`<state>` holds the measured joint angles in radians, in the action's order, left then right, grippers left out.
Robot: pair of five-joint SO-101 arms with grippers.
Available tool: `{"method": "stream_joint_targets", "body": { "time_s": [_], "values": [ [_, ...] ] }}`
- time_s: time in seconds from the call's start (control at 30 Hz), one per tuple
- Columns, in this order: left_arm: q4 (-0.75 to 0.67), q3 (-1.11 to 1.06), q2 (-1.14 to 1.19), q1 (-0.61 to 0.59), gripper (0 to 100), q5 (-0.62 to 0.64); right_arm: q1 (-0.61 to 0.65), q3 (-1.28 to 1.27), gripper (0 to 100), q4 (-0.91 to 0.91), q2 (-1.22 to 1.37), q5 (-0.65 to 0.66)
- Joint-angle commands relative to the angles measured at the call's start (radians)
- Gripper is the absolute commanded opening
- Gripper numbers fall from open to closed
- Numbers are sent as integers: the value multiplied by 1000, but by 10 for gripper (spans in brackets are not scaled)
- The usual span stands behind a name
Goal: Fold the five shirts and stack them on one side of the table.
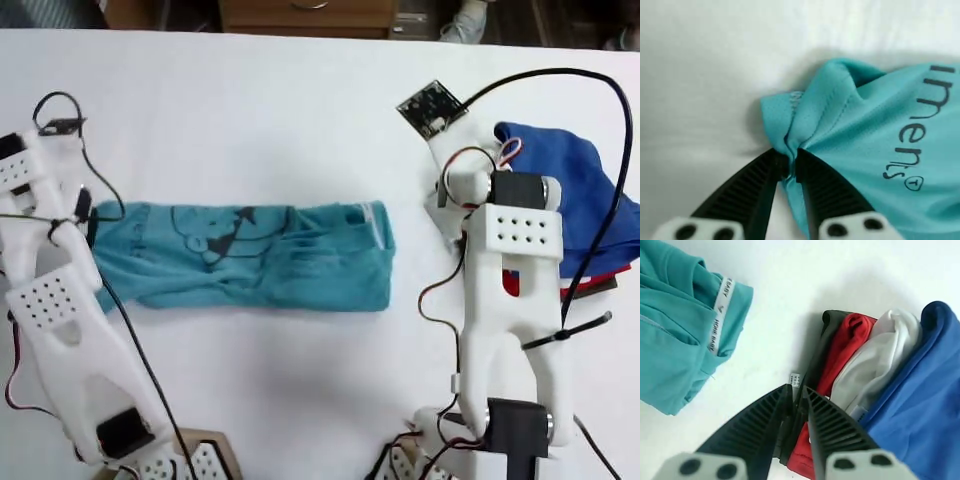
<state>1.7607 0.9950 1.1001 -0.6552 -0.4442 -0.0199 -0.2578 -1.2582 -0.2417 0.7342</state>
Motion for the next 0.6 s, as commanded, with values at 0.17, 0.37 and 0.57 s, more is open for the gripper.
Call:
{"method": "stream_joint_targets", "body": {
  "time_s": [0.17,0.37,0.57],
  "values": [
    [25,128,-69,-72,21,-23,85,94,49,-119,-61,-6],
    [25,18,-54,-32,70,-20,134,140,49,-145,-61,-6],
    [9,16,-40,-61,268,-18,151,141,49,-145,-61,-6]
  ]
}}
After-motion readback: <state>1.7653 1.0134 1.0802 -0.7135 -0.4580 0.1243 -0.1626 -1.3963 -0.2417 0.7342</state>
